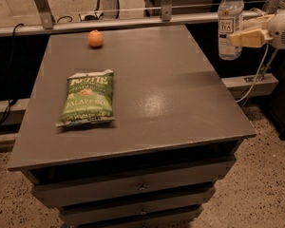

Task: Move blue plastic bottle near green jalapeno chip bag

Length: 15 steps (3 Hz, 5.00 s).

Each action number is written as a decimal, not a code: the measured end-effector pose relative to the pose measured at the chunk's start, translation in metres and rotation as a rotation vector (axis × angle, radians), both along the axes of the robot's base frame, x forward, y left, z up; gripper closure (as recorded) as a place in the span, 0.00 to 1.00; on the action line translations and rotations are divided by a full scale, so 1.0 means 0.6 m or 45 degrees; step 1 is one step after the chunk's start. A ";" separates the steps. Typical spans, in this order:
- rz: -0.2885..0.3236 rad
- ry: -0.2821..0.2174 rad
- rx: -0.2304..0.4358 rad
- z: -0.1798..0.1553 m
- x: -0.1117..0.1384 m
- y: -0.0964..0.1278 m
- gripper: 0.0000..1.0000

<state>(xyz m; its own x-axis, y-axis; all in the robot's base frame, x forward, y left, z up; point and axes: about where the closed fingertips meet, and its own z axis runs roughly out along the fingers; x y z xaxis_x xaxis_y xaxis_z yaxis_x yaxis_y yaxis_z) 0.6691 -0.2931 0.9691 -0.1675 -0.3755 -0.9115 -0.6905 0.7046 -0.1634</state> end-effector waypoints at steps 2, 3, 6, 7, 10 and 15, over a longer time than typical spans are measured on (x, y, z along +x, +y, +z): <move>0.035 0.016 0.029 -0.016 0.002 0.016 1.00; 0.119 0.065 0.080 -0.063 0.012 0.068 1.00; 0.359 0.147 0.258 -0.149 0.029 0.238 1.00; 0.359 0.147 0.258 -0.149 0.029 0.238 1.00; 0.603 0.000 0.269 -0.070 0.026 0.371 1.00; 0.582 0.196 0.340 -0.157 -0.006 0.392 1.00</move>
Offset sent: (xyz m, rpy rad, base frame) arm 0.0014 0.0173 -0.0279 0.0482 0.0378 0.0505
